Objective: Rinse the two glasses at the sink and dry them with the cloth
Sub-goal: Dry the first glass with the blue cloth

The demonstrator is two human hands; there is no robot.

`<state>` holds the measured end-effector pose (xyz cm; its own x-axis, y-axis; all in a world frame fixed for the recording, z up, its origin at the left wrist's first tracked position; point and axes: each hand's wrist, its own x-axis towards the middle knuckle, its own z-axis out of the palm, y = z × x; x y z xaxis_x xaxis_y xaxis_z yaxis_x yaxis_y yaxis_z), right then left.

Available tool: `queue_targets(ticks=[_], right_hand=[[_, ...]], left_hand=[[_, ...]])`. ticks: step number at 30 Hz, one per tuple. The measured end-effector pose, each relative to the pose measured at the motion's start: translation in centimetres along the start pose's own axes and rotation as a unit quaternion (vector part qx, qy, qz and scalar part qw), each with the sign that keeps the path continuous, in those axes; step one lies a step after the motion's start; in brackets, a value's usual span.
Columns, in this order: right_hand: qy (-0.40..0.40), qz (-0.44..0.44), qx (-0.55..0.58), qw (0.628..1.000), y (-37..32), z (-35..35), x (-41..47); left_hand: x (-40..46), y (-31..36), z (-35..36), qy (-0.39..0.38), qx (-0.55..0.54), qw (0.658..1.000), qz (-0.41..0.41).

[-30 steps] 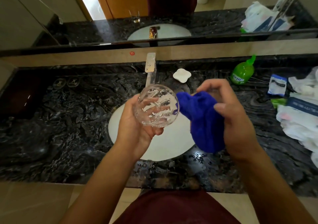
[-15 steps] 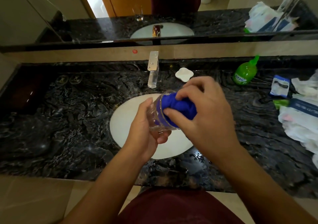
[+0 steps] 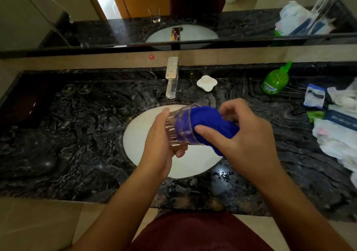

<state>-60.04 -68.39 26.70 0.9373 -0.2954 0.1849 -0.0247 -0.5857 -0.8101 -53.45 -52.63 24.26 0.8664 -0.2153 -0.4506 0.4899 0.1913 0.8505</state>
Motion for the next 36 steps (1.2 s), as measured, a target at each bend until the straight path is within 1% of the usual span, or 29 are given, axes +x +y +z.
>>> queue_targets(ticks=[1,3,4,5,7,9,11,12,13,16,18,20,21,22,23,24,25,26,27,28,29,30,31,32,33,35,36], right_hand=[[-0.025,-0.031,0.022,0.999,-0.1,-0.2,0.1],[-0.119,-0.077,0.069,0.987,-0.2,-0.9,0.5],[-0.160,-0.103,0.070,0.979,-0.1,-1.2,0.7],[-0.187,-0.133,0.047,0.972,0.2,-1.5,0.9],[-0.202,-0.189,-0.047,0.960,0.6,-1.7,1.4],[-0.221,-0.226,-0.126,0.940,0.7,-1.5,1.8],[-0.259,-0.245,-0.150,0.922,0.6,-0.9,2.1],[-0.258,-0.250,-0.152,0.921,0.5,-0.5,2.0],[-0.238,-0.252,-0.152,0.926,0.4,0.0,1.9],[-0.130,-0.243,-0.144,0.951,0.1,1.7,1.3],[-0.088,-0.189,-0.092,0.974,-0.1,2.8,0.6],[-0.074,-0.079,0.042,0.993,-0.4,3.4,0.4],[-0.070,-0.015,0.118,0.990,-0.9,3.5,0.5],[-0.071,0.057,0.199,0.976,-1.4,3.6,0.7],[-0.077,0.147,0.291,0.942,-1.9,3.7,0.9],[-0.094,0.235,0.380,0.890,-2.3,3.7,1.1],[-0.113,0.296,0.436,0.842,-2.5,3.7,1.2],[-0.137,0.312,0.444,0.828,-2.3,3.5,1.1],[-0.159,0.288,0.420,0.846,-2.0,3.3,1.0],[-0.170,0.239,0.375,0.879,-1.6,3.1,0.8],[-0.165,0.176,0.318,0.917,-1.3,2.8,0.6],[-0.141,0.102,0.248,0.953,-0.9,2.4,0.5],[-0.107,0.021,0.173,0.979,-0.5,1.9,0.5],[-0.082,-0.054,0.110,0.989,0.0,1.6,0.5],[-0.073,-0.110,0.067,0.989,0.5,1.3,0.4],[-0.082,-0.186,0.003,0.979,1.6,0.8,0.6],[-0.085,-0.216,-0.031,0.972,2.0,0.5,0.8]], left_hand=[[0.0,0.0,0.0,0.000,0.010,1.000,-0.004],[0.0,0.2,-0.4,-0.019,-0.005,0.999,-0.028],[0.1,0.5,-0.7,-0.035,-0.016,0.998,-0.040],[0.2,0.8,-1.1,-0.051,-0.019,0.997,-0.049],[0.4,1.2,-1.7,-0.074,0.000,0.995,-0.066],[0.4,1.5,-2.0,-0.075,0.026,0.994,-0.080],[0.1,1.8,-1.8,-0.062,0.063,0.993,-0.078],[-0.2,2.0,-1.5,-0.050,0.086,0.992,-0.073],[-0.6,2.1,-1.2,-0.034,0.104,0.992,-0.067],[-1.2,2.2,-0.4,0.018,0.122,0.992,-0.034],[-1.3,2.3,-0.2,0.050,0.125,0.991,0.012],[-1.1,2.3,-0.3,0.063,0.174,0.979,0.087],[-0.9,2.1,-0.4,0.061,0.201,0.968,0.136],[-0.8,1.8,-0.6,0.054,0.215,0.957,0.188],[-0.7,1.5,-0.8,0.043,0.219,0.945,0.240],[-0.6,1.1,-1.2,0.033,0.221,0.933,0.283],[-0.5,0.8,-1.5,0.026,0.226,0.922,0.312],[-0.5,0.7,-1.6,0.025,0.228,0.919,0.321],[-0.4,0.8,-1.6,0.029,0.220,0.925,0.308],[-0.4,1.0,-1.4,0.034,0.205,0.937,0.280],[-0.5,1.2,-1.2,0.042,0.190,0.949,0.248],[-0.5,1.4,-1.0,0.051,0.175,0.959,0.217],[-0.5,1.6,-0.8,0.058,0.159,0.968,0.187],[-0.6,1.9,-0.6,0.065,0.137,0.976,0.155],[-0.6,2.2,-0.5,0.074,0.113,0.984,0.118],[-0.6,2.9,-0.5,0.078,0.079,0.993,0.042],[-0.6,3.2,-0.6,0.066,0.077,0.995,0.011]])
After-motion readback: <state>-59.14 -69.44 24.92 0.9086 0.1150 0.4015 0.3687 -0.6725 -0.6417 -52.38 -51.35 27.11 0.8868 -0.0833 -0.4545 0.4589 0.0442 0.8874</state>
